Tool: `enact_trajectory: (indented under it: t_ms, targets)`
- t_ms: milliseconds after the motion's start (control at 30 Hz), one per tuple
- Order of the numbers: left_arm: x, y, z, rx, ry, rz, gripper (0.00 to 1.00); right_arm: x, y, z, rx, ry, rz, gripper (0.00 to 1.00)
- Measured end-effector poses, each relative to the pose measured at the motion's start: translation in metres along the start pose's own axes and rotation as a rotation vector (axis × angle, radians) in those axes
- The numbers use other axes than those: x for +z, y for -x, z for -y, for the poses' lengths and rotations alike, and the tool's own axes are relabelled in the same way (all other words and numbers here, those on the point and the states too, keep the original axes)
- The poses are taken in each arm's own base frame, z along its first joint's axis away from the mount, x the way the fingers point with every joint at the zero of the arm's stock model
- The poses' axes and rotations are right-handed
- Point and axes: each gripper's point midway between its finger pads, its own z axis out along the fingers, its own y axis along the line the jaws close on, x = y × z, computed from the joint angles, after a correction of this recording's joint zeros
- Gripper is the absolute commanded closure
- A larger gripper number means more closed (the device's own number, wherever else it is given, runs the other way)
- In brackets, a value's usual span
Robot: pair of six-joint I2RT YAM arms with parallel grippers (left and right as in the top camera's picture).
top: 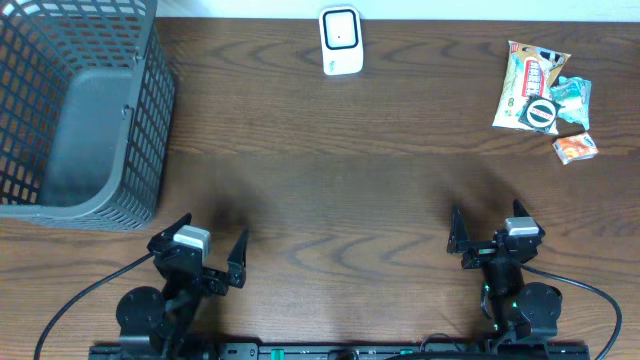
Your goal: Scan the item barcode
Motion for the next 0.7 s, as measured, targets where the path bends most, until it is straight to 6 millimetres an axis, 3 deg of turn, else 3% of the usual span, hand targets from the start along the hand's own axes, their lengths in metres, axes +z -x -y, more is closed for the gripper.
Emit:
enact_trajectory:
  t_ms: [200, 533, 700]
  targets:
    - [0.013, 0.011, -0.004, 0.035, 0.001, 0.12, 0.02, 0.0, 0.0, 0.0, 0.0, 0.0, 0.0, 0.01]
    - [0.028, 0.006, -0.009, 0.065, 0.006, 0.237, 0.02, 0.0, 0.0, 0.0, 0.0, 0.0, 0.0, 0.01]
    - [0.03, 0.003, -0.021, -0.005, 0.064, 0.244, 0.02, 0.0, 0.0, 0.0, 0.0, 0.0, 0.0, 0.01]
